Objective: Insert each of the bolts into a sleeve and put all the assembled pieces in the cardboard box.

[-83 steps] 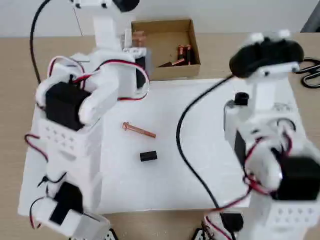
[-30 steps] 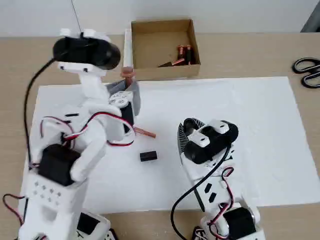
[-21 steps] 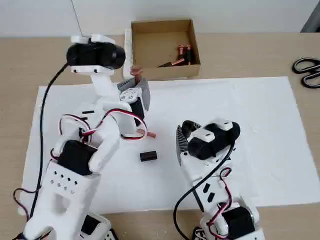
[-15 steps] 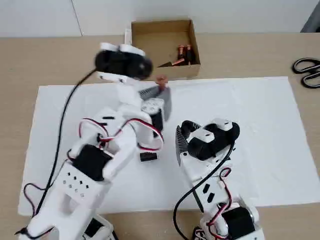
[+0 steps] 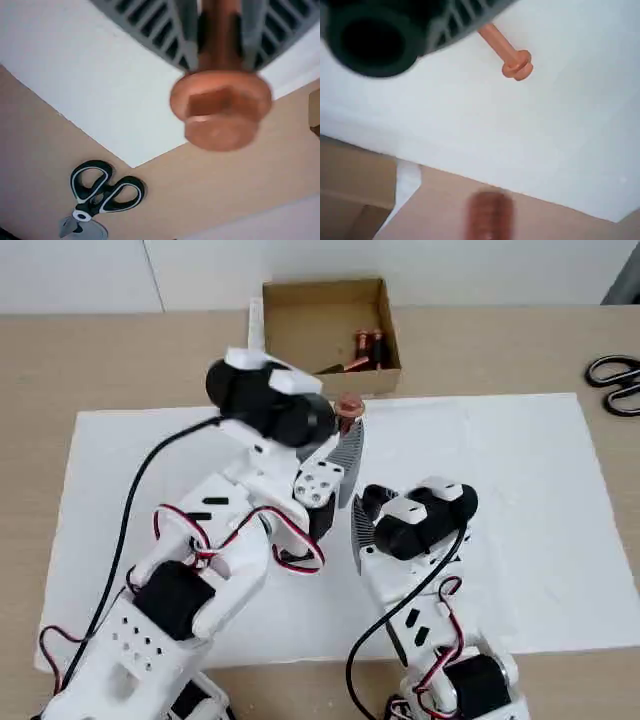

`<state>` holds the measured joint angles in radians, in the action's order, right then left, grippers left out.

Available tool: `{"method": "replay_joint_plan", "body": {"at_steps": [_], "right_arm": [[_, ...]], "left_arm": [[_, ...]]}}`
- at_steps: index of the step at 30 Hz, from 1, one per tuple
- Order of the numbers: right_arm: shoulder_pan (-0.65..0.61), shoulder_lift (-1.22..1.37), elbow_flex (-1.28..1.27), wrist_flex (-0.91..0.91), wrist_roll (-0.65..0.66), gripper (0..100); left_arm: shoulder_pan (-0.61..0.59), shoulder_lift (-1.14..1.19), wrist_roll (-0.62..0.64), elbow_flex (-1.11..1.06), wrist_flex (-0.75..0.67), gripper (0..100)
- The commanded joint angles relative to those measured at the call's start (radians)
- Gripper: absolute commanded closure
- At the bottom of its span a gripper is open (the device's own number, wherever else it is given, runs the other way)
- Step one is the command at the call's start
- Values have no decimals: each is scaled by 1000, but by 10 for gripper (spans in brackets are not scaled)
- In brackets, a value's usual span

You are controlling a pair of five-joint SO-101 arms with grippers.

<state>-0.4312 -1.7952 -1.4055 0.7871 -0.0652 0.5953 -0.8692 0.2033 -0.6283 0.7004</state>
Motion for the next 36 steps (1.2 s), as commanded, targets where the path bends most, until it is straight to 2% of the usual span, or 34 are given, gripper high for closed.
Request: {"method": "replay_joint_plan", "body": {"at_steps": [1,6,8,16,20,23,36], "right_arm": [[-2,-5,5,4,-11,995],[-2,-5,3,4,-12,995],[-2,-5,3,4,-12,995],[-2,-2,3,4,-12,995],[-2,-2,3,4,-12,995],[-2,-2,3,4,-12,995],[-56,1,-25,-5,-9,995]], "left_arm": [[2,-41,-37,-90,-141,994],[3,-41,-37,-305,-445,994],[3,-41,-32,-331,-483,994],[3,-43,-18,-326,-471,994],[2,-43,95,-220,-296,994],[-2,-43,112,-137,-195,994],[37,-43,130,-153,-226,994]]}}
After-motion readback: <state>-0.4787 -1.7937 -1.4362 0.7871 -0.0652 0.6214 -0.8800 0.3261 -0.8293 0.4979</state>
